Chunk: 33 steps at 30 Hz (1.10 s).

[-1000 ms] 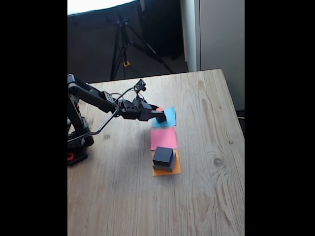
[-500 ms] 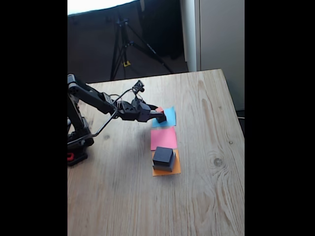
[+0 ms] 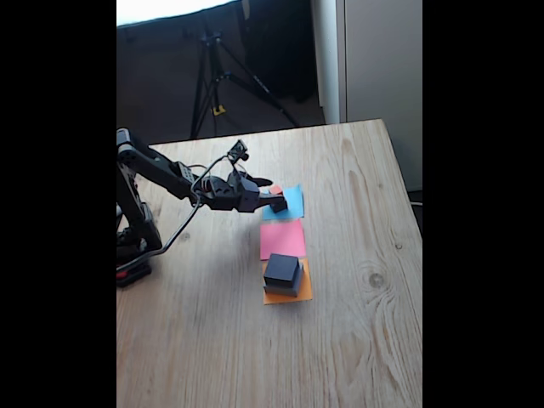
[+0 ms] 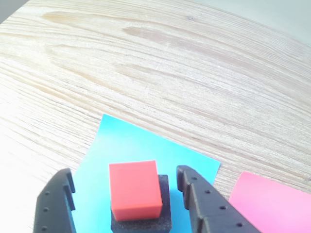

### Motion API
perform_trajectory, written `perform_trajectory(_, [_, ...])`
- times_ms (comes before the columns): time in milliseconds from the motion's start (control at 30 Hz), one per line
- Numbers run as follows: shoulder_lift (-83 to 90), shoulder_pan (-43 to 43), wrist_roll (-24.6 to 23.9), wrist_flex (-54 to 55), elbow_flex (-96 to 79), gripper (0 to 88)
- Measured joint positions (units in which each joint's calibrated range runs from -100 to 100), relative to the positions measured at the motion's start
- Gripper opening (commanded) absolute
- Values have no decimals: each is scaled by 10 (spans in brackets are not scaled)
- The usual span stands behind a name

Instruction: Tower of hanoi

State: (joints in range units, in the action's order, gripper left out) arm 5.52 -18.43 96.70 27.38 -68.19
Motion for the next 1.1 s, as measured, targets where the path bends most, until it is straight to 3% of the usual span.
perform_trajectory(333, [111,-6,-52,-94,-1,231])
perform_trajectory(433, [164,-7,-52,-170,22,161])
perform_trajectory(567, [246,-7,-85,-372,116,46])
perform_trajectory(667, [310,-7,-92,-558,179,10])
perform_trajectory(933, [390,52,-92,-897,333,4])
perform_trajectory(1100, [392,103,-134,-1069,492,4])
